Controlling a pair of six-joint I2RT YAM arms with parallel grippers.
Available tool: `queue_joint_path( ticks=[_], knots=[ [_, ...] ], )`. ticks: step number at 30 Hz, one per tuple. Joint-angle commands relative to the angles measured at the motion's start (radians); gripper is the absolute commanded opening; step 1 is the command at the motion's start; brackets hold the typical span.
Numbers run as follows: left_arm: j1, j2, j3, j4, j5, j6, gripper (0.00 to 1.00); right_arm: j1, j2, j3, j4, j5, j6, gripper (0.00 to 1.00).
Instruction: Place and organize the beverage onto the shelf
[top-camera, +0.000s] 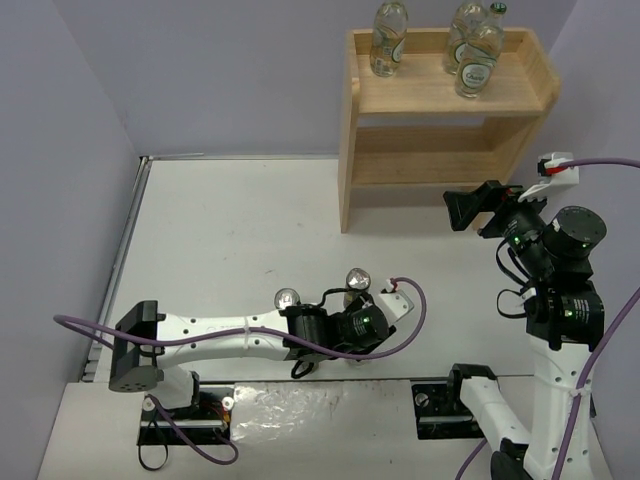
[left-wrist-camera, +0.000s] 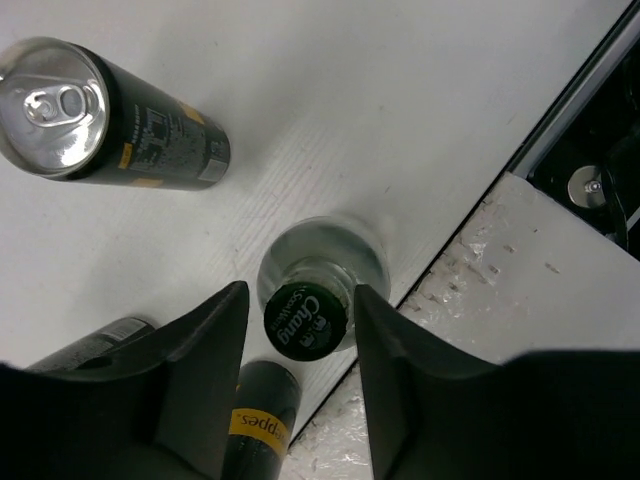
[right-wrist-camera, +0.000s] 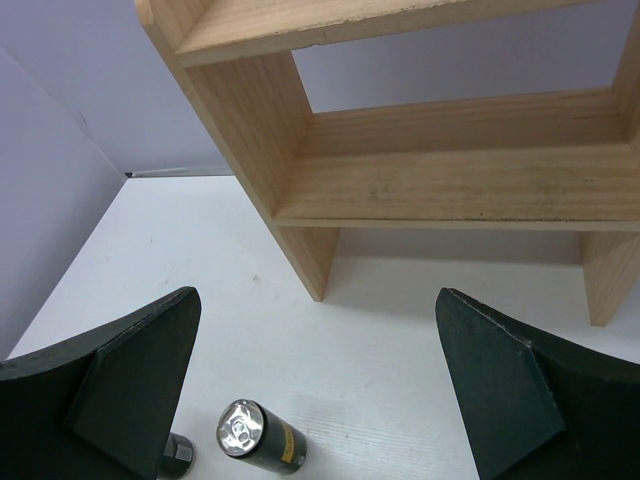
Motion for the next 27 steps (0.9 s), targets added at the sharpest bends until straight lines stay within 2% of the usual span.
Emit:
queue_joint_path(
  ticks=[1,5,6,7,9,16,21,24,27],
  knots=[
    [0.000,0.019,0.050,0.010,-0.021,-0.013,0.39,0.001,-0.007,-0.004,0.027,-0.035,-0.008,1.00],
    [0.000,0.029,0.047,-0.001,-0.015,-0.025,0.31,0.001,-0.015,-0.004,0.027,-0.041,-0.010,1.00],
    [0.000,0.029,0.050,-0.001,-0.015,-0.024,0.24,0.001,-0.015,-0.009,0.027,-0.050,-0.007,1.00],
    [0.000,0.027,0.051,-0.002,-0.018,-0.024,0.11,0.001,-0.013,-0.015,0.034,-0.056,-0.002,1.00],
    [0.000,0.017,0.076,-0.018,-0.047,-0.024,0.03,0.001,-0.018,-0.050,0.075,-0.099,0.025,1.00],
    [0.000,-0.039,0.246,-0.153,-0.189,-0.063,0.03,0.001,-0.062,-0.162,0.249,-0.246,0.102,1.00],
    [-0.003,-0.094,0.370,-0.236,-0.193,-0.073,0.02,0.001,-0.102,-0.216,0.437,-0.384,0.156,1.00],
    [-0.013,-0.134,0.407,-0.252,-0.203,-0.071,0.02,0.007,-0.111,-0.194,0.439,-0.437,0.117,1.00],
    [-0.013,-0.138,0.484,-0.346,-0.268,-0.077,0.02,0.027,-0.104,-0.162,0.445,-0.480,0.110,1.00]
  ],
)
